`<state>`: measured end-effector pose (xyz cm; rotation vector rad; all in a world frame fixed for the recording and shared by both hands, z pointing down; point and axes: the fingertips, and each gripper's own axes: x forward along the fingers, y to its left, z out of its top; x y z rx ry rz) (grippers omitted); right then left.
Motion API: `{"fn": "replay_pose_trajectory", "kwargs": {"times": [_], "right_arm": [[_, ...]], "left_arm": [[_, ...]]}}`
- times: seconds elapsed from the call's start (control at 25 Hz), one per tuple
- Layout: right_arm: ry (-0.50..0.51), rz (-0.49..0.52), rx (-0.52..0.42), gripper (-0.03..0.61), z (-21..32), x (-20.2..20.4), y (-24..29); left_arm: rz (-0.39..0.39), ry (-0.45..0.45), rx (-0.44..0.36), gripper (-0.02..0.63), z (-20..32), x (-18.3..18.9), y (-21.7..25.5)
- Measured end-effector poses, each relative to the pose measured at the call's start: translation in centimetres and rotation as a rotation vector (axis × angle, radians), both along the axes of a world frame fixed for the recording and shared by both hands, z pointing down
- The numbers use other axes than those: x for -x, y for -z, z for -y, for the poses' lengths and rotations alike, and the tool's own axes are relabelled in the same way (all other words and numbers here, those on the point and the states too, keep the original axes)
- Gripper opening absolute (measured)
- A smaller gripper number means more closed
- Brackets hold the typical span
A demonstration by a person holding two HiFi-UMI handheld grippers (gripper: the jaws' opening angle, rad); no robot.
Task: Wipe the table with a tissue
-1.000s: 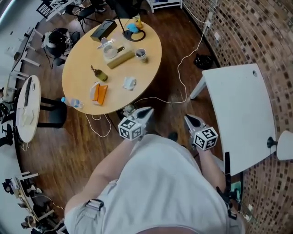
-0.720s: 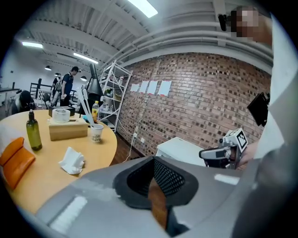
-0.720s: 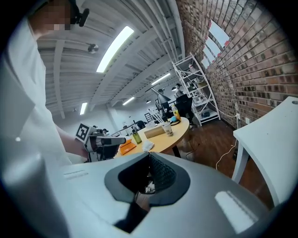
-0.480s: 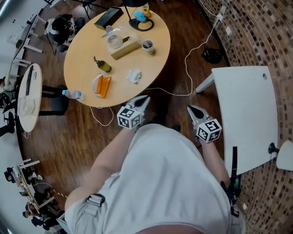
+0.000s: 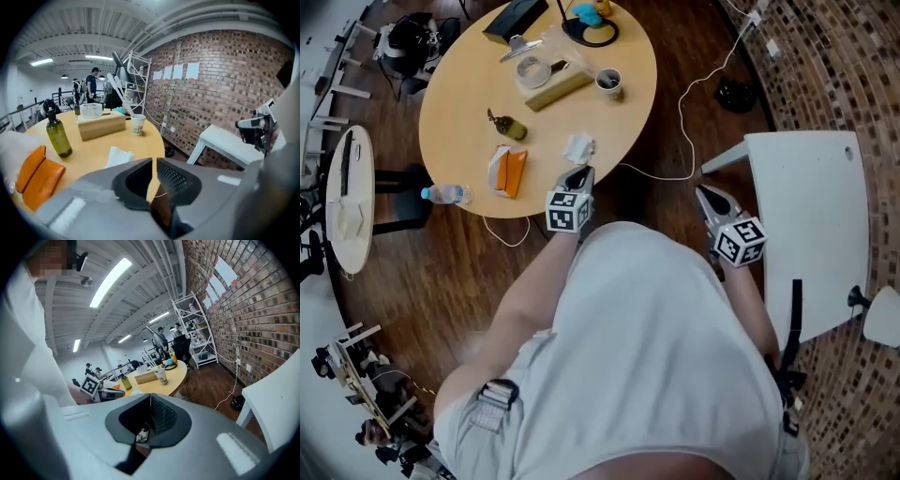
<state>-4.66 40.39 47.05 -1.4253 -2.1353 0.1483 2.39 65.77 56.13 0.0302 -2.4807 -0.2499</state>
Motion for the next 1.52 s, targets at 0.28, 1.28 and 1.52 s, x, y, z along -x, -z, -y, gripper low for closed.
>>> {"fn": "replay_pose_trajectory", "kwargs": {"times": [0.28,1.28,1.52], "right_arm": [[-0.071,0.007,-0.027,0.009,-1.4,2.0,-0.1],[-0.202,-0.034,-0.080,0.009,-5.2,4.0,-1.4],[-0.242,-0.050,-0.086,0.009,-4.9,4.2,-1.3]], "left_arm": [[-0.136,-0.030,0.104,0.225,-5.5,3.0,-4.0],[-0.288,-0.194,0.205,0.382,-11.0,3.4,-9.7],[-0.311,-0.240,0.136,0.256,-10.8,3.5,-10.4]]}}
